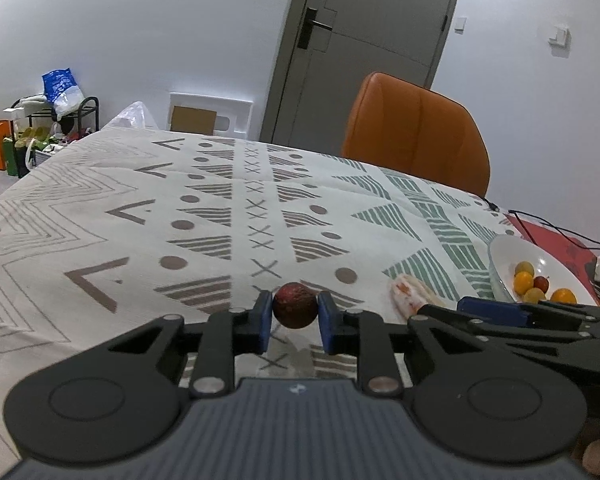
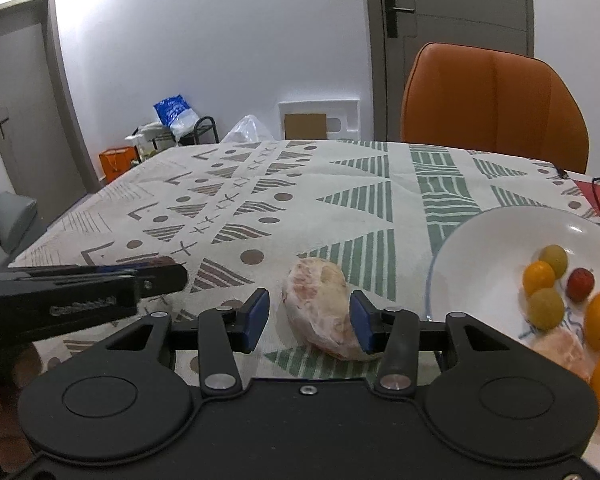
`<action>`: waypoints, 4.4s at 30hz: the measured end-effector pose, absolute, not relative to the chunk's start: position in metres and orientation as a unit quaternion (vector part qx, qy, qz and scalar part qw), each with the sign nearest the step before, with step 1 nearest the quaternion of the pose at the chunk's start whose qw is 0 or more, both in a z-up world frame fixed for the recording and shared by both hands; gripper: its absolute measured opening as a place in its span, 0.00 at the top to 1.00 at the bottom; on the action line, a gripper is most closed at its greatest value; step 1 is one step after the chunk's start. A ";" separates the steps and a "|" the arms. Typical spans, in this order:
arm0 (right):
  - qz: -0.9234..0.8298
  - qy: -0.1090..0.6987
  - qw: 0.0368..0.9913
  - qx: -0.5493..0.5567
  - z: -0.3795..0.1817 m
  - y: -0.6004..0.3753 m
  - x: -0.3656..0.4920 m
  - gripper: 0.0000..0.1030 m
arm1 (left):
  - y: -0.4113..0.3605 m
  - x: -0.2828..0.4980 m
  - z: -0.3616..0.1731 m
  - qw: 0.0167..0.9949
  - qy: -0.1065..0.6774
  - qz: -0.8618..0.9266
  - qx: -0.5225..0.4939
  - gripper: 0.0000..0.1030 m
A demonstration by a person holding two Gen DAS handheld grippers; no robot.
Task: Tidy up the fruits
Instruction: 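Close the right tool on the netted peeled fruit, then carry the plum and peeled fruit with both tools over the white plate, then open the right tool to drop the peeled fruit into the plate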
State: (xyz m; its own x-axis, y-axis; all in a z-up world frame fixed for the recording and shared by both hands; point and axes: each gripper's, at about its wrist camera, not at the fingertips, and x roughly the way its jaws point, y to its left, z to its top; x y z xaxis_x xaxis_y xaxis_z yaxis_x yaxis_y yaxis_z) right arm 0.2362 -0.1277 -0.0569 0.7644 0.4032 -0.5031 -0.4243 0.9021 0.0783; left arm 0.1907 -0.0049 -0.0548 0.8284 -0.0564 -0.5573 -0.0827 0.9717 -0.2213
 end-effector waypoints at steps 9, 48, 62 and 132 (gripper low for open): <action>0.189 0.278 0.940 -0.061 -0.059 -0.111 0.250 0.56 | 0.019 0.186 -0.051 0.947 0.285 0.009 -0.145 0.78; 0.219 0.257 0.941 -0.015 -0.054 -0.113 0.223 0.63 | 0.013 0.175 -0.046 0.950 0.291 0.020 -0.113 0.78; 0.194 0.213 0.957 0.019 -0.033 -0.147 0.208 0.63 | -0.019 0.174 -0.029 0.957 0.272 -0.008 -0.096 0.78; 0.005 0.183 0.979 0.085 -0.041 -0.324 0.188 0.50 | -0.146 0.208 -0.024 0.957 0.269 -0.105 -0.032 0.78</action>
